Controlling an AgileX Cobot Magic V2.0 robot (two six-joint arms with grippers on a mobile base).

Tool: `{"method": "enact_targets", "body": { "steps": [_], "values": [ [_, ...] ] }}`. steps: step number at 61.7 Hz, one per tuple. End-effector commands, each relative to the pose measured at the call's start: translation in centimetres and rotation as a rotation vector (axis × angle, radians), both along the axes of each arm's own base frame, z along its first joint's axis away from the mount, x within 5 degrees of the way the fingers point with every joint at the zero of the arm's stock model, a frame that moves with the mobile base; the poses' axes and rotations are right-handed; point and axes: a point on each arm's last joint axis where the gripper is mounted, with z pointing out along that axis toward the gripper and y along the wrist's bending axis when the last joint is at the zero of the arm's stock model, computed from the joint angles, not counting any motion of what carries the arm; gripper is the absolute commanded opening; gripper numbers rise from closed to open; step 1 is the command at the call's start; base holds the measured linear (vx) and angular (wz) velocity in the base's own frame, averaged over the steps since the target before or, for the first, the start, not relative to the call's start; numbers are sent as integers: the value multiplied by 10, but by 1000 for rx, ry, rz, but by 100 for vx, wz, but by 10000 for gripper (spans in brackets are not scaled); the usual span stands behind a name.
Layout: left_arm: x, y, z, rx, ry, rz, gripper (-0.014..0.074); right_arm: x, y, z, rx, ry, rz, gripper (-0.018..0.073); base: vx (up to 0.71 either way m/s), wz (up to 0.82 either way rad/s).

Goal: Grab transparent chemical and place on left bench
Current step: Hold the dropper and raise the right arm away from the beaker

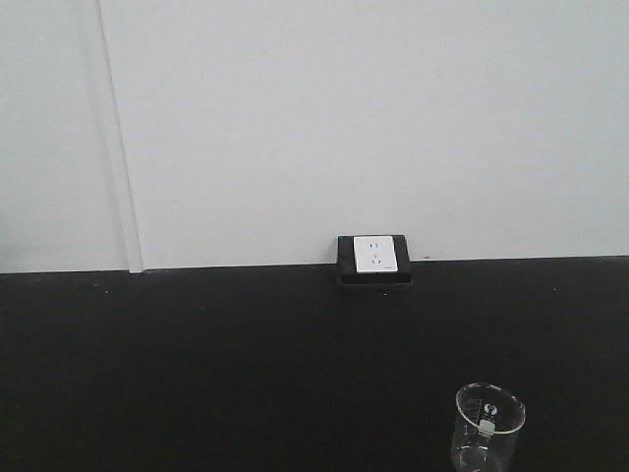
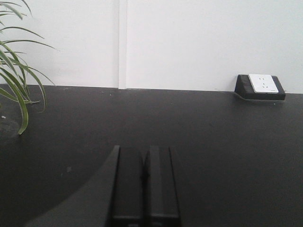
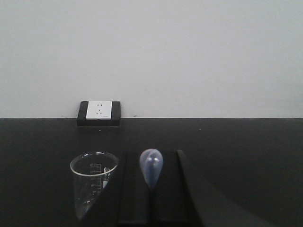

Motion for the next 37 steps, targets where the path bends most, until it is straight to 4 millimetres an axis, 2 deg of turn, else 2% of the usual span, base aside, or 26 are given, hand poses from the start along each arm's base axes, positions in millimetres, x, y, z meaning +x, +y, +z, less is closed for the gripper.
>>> {"method": "enact_targets", "body": {
  "steps": [1, 37],
  "values": [
    [-1, 0, 3, -14, -81, -1, -3, -1, 2, 16, 11, -87, 25, -3, 0, 0],
    [-1, 0, 3, -14, -81, -1, -3, -1, 2, 16, 12, -88, 25, -3, 0, 0]
  ]
}}
